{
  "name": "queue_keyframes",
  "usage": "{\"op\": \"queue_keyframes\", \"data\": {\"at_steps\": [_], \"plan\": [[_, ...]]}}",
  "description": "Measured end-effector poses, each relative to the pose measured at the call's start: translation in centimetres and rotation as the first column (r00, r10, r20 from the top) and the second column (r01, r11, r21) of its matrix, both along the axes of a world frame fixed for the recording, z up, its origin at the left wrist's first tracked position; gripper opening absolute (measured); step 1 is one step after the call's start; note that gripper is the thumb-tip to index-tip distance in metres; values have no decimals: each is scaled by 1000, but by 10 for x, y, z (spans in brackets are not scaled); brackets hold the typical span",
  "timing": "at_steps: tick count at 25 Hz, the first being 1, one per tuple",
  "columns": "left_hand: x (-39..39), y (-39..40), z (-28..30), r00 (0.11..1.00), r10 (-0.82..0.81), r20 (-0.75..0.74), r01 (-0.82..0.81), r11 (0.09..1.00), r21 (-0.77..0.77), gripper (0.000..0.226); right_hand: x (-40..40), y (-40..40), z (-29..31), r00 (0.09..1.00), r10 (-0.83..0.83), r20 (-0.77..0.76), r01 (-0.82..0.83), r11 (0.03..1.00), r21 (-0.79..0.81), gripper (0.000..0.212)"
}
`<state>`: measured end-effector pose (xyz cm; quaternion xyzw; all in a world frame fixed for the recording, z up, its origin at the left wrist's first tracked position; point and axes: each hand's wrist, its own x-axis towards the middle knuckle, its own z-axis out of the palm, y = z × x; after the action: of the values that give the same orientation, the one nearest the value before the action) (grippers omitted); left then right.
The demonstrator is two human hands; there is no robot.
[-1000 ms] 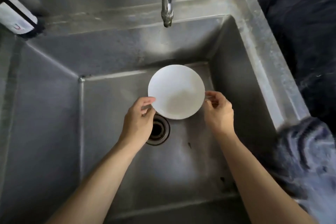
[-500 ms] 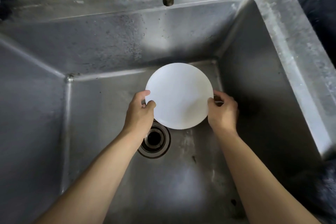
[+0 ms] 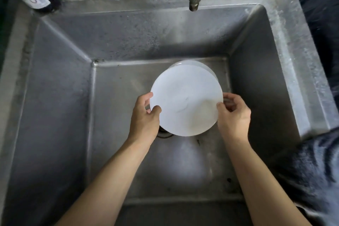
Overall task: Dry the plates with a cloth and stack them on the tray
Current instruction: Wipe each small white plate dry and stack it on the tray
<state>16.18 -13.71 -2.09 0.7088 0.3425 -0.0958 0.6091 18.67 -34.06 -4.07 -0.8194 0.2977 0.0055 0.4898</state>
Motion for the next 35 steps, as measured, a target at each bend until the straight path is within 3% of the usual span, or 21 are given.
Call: {"op": "queue_keyframes", "data": {"at_steps": [6,11,18,22,24,27,29,33,35], "plan": [[-72,19,40,994,74,-74,-69,995,71,42,-47,20,57,983,136,-121,-143,989,-49,21],[-102,26,50,977,150,-155,-128,981,142,25,-63,30,84,933,219,-286,-245,968,-60,15],[-110,30,62,964,194,-179,-178,979,103,26,-73,28,98,922,201,-332,-204,979,27,10],[-109,26,78,944,324,-70,-323,946,19,38,-93,28,106,942,131,-309,-59,971,232,17],[-109,18,91,921,385,-59,-387,922,-31,24,-107,32,112,956,78,-283,17,948,318,21],[-108,4,117,825,537,-175,-564,770,-298,20,-129,40,122,972,11,-235,82,920,384,31],[-108,0,132,792,567,-226,-607,693,-390,26,-143,45,130,976,-21,-218,114,900,421,33],[-110,-6,155,812,558,-173,-576,715,-397,34,-158,42,147,967,57,-249,77,865,495,34],[-111,-9,163,826,544,-148,-555,741,-378,38,-157,29,157,965,139,-222,-28,897,440,30]]}}
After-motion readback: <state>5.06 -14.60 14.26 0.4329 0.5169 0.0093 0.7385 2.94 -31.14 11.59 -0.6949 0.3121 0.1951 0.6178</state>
